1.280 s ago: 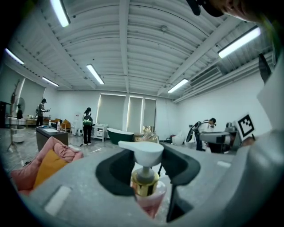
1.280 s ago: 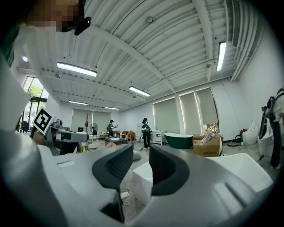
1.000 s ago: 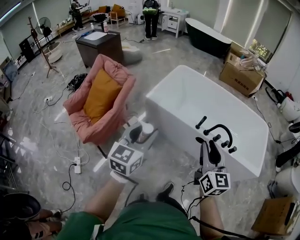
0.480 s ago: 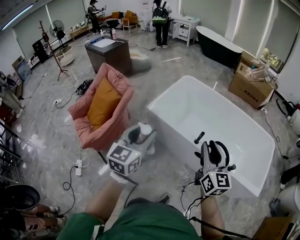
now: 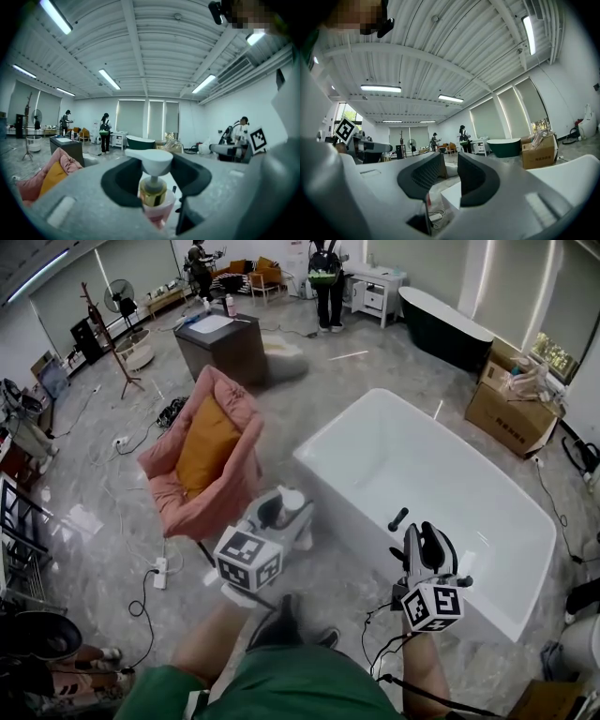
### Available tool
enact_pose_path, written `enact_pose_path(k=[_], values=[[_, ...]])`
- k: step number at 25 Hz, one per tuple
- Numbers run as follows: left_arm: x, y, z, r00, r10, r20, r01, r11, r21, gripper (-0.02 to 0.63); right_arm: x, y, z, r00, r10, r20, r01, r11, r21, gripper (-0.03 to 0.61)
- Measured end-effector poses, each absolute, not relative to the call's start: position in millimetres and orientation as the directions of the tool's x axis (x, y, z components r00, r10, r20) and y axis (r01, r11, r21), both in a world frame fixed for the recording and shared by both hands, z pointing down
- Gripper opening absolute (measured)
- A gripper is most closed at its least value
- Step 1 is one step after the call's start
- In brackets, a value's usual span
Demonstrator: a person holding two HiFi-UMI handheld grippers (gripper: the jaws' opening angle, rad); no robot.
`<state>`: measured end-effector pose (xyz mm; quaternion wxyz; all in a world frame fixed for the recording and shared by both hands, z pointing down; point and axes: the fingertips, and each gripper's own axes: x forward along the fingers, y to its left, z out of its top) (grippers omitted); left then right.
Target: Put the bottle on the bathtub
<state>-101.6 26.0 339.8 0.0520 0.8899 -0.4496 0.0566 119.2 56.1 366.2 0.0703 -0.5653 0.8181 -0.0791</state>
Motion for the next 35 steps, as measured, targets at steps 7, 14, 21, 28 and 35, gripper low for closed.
enact_pose_path(k=[7,14,21,28,35], values=[[-107.8,-16.7,357.6,0.603,-0.781,0.159,-0.796,-0.603,0.055,0.178,116.9,26.2,380.6,-0.320,-0.947,-0.004,-0.927,0.314,-0.207,0.095],[-93.9,-88.0,364.1,0.664,-0.732,0.149,-0.746,-0.660,0.081,0.179,132.1,-28.5,381.3,-0.239,-0.971,0.015,-0.952,0.231,-0.200,0.095],[-102.3,-177.9,360.6,0.722,-0.680,0.131,-0.691,-0.718,0.085,0.179,106.6,-106.2,372.0,-0.196,-0.980,0.028,-0.965,0.188,-0.181,0.095],[-119.6,-254.6,382.0,0.756,-0.637,0.152,-0.653,-0.749,0.110,0.184,84.9,-169.6,377.1,-0.138,-0.989,0.058,-0.979,0.127,-0.162,0.095],[-123.6,-307.8,406.0,0.780,-0.605,0.157,-0.624,-0.772,0.125,0.186,74.4,-212.8,387.7,-0.094,-0.994,0.064,-0.989,0.086,-0.122,0.095]])
